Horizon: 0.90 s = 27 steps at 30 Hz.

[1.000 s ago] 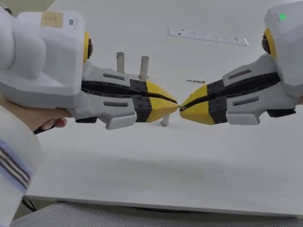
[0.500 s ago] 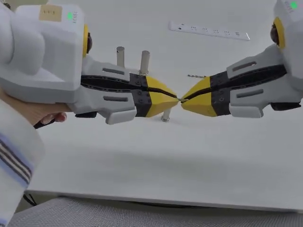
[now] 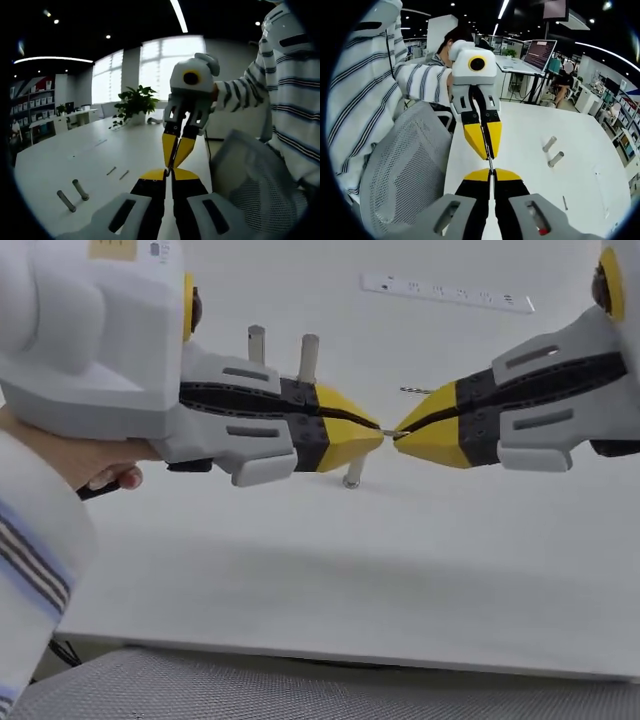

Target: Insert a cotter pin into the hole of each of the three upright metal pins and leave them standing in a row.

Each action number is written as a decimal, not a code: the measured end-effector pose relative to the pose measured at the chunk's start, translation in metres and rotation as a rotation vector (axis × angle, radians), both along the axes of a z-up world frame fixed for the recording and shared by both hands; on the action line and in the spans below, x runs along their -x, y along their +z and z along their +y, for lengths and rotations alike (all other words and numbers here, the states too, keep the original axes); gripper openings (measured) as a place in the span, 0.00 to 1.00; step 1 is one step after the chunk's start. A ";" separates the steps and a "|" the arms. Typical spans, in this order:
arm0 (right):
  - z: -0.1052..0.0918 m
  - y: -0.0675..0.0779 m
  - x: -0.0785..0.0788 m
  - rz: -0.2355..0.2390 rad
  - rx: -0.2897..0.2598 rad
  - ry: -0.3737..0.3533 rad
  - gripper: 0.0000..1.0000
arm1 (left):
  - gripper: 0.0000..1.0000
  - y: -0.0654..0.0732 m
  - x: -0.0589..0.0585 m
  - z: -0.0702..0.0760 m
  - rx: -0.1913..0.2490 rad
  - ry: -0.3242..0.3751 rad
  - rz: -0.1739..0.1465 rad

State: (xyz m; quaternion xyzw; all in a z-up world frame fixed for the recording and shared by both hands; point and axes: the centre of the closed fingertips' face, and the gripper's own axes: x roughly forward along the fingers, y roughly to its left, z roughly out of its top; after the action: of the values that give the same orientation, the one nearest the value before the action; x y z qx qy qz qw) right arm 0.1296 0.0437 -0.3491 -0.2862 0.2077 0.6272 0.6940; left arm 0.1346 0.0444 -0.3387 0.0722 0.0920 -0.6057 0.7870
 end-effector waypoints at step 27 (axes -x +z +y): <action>-0.045 -0.066 -0.053 0.046 0.190 -0.118 0.00 | 0.21 -0.052 -0.058 0.004 -0.111 0.090 0.107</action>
State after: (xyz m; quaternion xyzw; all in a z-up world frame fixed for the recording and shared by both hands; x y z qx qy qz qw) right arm 0.1830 -0.0014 -0.4155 -0.3234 0.2985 0.5693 0.6944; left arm 0.1929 0.0481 -0.3909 0.0793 0.1706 -0.5669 0.8020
